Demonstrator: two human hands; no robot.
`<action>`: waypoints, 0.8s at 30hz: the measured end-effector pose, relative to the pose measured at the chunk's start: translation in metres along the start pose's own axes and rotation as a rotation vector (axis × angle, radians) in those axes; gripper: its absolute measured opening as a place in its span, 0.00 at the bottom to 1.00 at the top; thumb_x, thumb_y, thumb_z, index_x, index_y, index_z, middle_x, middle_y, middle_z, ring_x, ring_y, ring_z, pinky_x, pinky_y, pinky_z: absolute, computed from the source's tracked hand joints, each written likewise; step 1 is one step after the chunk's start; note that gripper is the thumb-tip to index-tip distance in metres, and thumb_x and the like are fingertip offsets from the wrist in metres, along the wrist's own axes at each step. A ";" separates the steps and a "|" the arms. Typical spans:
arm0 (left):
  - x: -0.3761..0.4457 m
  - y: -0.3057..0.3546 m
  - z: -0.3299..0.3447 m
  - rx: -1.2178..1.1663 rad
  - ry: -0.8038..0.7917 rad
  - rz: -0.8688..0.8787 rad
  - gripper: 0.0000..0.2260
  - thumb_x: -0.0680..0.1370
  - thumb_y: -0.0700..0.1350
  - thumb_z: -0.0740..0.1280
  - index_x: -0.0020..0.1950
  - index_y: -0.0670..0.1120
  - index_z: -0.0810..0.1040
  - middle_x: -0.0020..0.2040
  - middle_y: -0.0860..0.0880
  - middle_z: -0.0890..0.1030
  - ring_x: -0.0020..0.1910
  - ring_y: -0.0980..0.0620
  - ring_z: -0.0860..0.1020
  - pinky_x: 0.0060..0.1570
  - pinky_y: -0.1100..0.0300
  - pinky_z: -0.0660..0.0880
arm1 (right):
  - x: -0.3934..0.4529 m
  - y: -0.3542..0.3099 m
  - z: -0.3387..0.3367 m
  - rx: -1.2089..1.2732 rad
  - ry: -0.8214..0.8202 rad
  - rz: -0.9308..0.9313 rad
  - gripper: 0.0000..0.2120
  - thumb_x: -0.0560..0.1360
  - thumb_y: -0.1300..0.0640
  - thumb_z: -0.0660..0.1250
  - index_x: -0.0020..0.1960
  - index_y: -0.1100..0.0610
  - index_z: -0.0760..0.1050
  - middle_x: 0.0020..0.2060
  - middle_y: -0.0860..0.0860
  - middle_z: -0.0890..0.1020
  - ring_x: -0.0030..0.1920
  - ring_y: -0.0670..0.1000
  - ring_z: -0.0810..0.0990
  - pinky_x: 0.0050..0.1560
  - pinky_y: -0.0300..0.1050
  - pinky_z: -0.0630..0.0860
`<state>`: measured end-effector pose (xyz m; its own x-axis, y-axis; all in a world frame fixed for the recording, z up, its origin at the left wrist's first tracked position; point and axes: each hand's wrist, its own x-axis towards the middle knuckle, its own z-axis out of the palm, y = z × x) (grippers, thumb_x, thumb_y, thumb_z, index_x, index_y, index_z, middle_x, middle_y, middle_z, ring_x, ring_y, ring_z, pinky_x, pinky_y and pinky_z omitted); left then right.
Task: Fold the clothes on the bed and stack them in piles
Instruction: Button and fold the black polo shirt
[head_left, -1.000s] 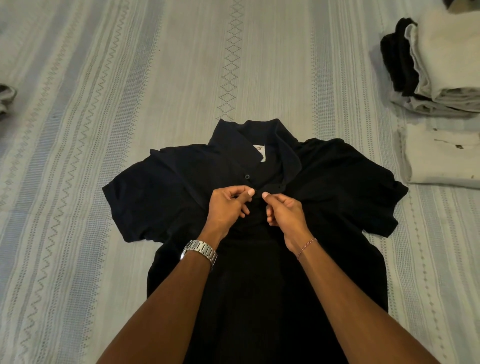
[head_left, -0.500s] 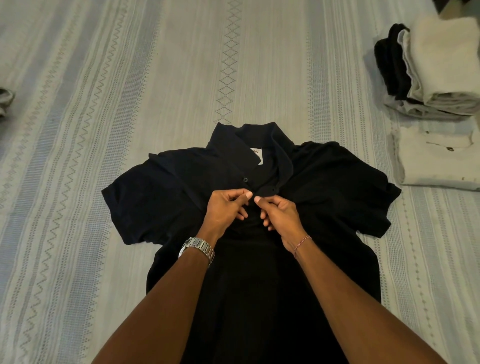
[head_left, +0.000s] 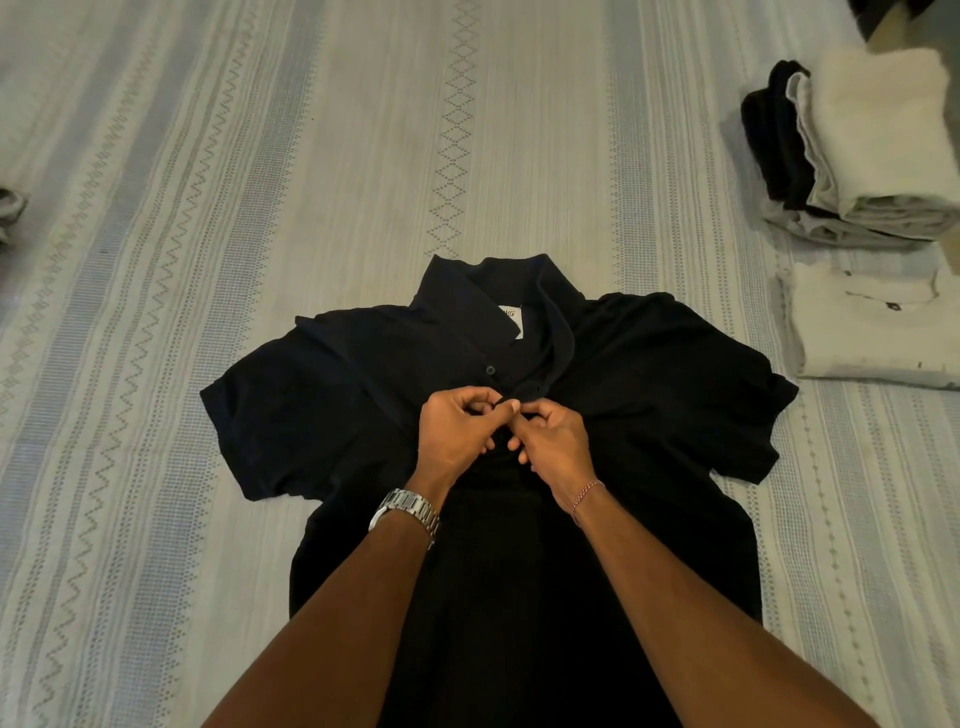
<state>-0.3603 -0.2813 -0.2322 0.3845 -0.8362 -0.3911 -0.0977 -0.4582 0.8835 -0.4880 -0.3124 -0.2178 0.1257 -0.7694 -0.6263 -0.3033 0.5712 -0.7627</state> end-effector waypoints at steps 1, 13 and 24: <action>0.001 0.000 0.001 0.016 0.015 0.009 0.06 0.75 0.49 0.76 0.43 0.48 0.85 0.33 0.47 0.83 0.26 0.50 0.78 0.28 0.59 0.75 | 0.000 0.001 0.000 -0.006 -0.002 -0.019 0.08 0.78 0.46 0.72 0.48 0.51 0.82 0.29 0.51 0.83 0.28 0.47 0.77 0.32 0.41 0.73; 0.006 -0.006 0.003 0.123 0.071 0.000 0.10 0.81 0.53 0.69 0.49 0.48 0.85 0.24 0.52 0.77 0.23 0.57 0.75 0.32 0.61 0.74 | -0.003 0.013 0.001 0.107 0.051 -0.141 0.07 0.78 0.54 0.73 0.55 0.48 0.82 0.29 0.52 0.81 0.28 0.45 0.75 0.33 0.38 0.74; 0.008 0.000 -0.008 -0.043 -0.091 -0.099 0.09 0.83 0.47 0.66 0.45 0.48 0.83 0.28 0.51 0.76 0.27 0.56 0.74 0.31 0.61 0.73 | -0.006 0.010 0.000 0.075 -0.006 -0.148 0.08 0.77 0.51 0.74 0.56 0.45 0.83 0.29 0.51 0.81 0.27 0.44 0.75 0.30 0.35 0.72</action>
<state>-0.3501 -0.2853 -0.2333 0.3056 -0.8125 -0.4965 -0.0232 -0.5277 0.8491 -0.4918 -0.3023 -0.2218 0.1696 -0.8450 -0.5072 -0.2097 0.4719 -0.8563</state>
